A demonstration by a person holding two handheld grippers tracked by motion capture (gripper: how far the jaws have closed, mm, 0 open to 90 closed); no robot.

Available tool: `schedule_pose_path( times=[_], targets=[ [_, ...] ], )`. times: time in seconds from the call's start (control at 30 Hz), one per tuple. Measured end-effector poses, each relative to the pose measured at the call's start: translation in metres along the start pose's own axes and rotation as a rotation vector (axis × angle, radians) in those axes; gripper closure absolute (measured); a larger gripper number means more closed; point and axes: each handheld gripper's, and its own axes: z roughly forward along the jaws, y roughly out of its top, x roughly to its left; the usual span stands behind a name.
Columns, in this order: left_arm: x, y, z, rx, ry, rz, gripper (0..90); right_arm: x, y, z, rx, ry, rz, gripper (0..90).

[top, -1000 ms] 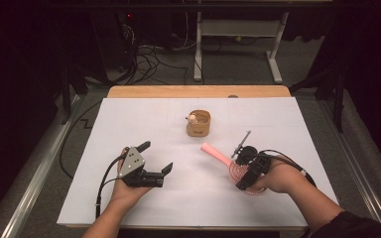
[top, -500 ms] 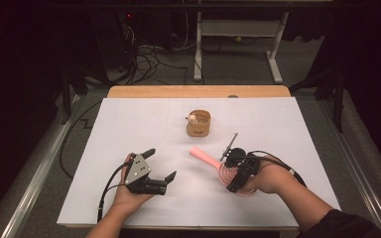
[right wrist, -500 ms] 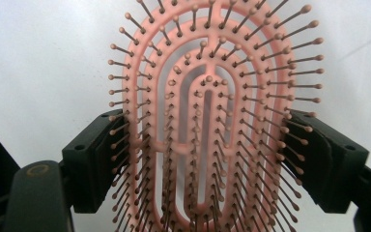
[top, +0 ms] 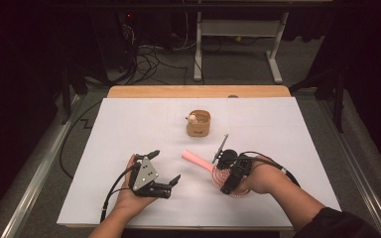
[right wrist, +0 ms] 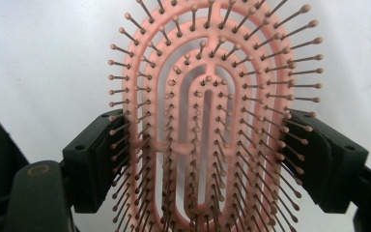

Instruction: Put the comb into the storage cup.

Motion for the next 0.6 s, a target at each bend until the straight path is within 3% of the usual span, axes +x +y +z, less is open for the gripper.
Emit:
schedule_pose_path(
  times=[0.17, 0.3, 0.37, 0.6],
  targets=[
    [-0.002, 0.002, 0.0, 0.005, -0.011, 0.011, 1.6, 0.003, 0.005, 0.0, -0.003, 0.015, -0.003, 21.1],
    [-0.005, 0.004, 0.001, 0.01, -0.009, 0.036, 1.6, 0.005, 0.008, -0.001, -0.003, 0.021, -0.012, 21.0],
    [-0.007, 0.004, 0.002, 0.017, -0.011, 0.048, 1.6, 0.007, 0.01, -0.001, 0.007, 0.023, -0.039, 21.0],
    [-0.013, 0.006, 0.006, 0.039, -0.012, 0.103, 1.4, 0.01, 0.014, 0.0, 0.014, 0.018, -0.044, 21.0]
  ],
)
